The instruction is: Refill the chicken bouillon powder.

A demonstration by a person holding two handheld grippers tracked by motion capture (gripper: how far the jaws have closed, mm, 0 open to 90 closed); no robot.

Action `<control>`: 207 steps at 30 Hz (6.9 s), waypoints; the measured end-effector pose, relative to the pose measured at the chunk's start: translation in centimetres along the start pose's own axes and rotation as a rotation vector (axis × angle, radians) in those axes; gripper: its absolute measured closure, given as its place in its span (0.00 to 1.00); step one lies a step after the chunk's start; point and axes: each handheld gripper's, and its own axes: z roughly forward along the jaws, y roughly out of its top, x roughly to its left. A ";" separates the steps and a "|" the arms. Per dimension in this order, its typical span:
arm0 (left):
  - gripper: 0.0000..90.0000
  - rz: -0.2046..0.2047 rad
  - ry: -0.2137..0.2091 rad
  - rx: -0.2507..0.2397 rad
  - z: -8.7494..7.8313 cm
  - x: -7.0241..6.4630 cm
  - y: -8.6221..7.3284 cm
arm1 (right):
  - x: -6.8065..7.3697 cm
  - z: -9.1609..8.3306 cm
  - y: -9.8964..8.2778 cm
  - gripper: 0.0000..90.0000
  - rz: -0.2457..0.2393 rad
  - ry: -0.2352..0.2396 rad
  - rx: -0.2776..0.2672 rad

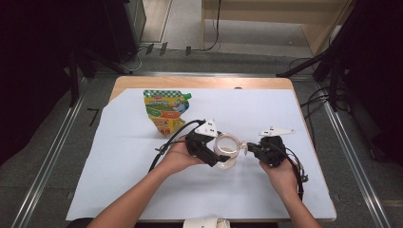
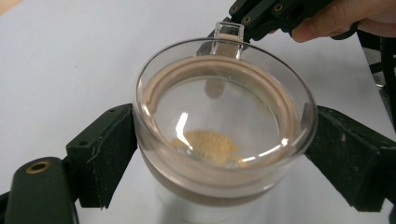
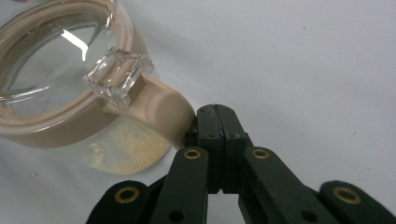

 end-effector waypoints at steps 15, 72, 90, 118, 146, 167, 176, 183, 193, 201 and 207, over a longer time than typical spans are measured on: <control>0.13 0.017 0.036 0.026 0.5 -0.5 0.6 | 0.0 0.0 0.0 1.00 -0.002 -0.002 0.001; 0.11 -0.024 -0.007 0.018 0.8 0.1 0.2 | 0.2 0.1 -0.1 1.00 -0.009 -0.008 0.011; 0.12 0.021 0.029 0.063 0.6 -0.4 1.0 | 0.3 0.3 -0.2 1.00 -0.017 -0.010 0.021; 0.13 0.021 0.036 0.087 0.4 -0.6 1.9 | 0.4 0.3 -0.2 1.00 -0.008 -0.005 0.022; 0.15 0.035 0.044 0.057 -0.8 -0.8 3.6 | 0.8 0.5 -0.2 1.00 -0.021 0.005 0.015; 0.15 0.043 0.059 0.067 -0.4 -1.1 5.5 | 0.5 0.4 -0.3 1.00 -0.002 0.003 0.010; 0.15 0.036 0.058 0.049 -0.2 -1.1 6.1 | 0.3 0.3 -0.3 1.00 0.004 0.007 0.008; 0.16 -0.002 0.008 0.007 -0.4 -0.7 6.6 | 0.4 0.3 -0.3 1.00 0.001 0.018 0.002; 0.16 0.015 -0.017 0.003 0.6 -1.0 8.2 | 0.5 0.2 -0.3 1.00 0.015 0.046 -0.008; 0.16 0.013 -0.056 0.009 2.0 -0.8 9.1 | 0.2 0.1 -0.4 1.00 0.049 0.057 -0.005; 0.16 -0.025 -0.116 -0.001 2.8 -0.3 9.2 | 0.0 -0.2 -0.4 1.00 0.066 0.074 -0.016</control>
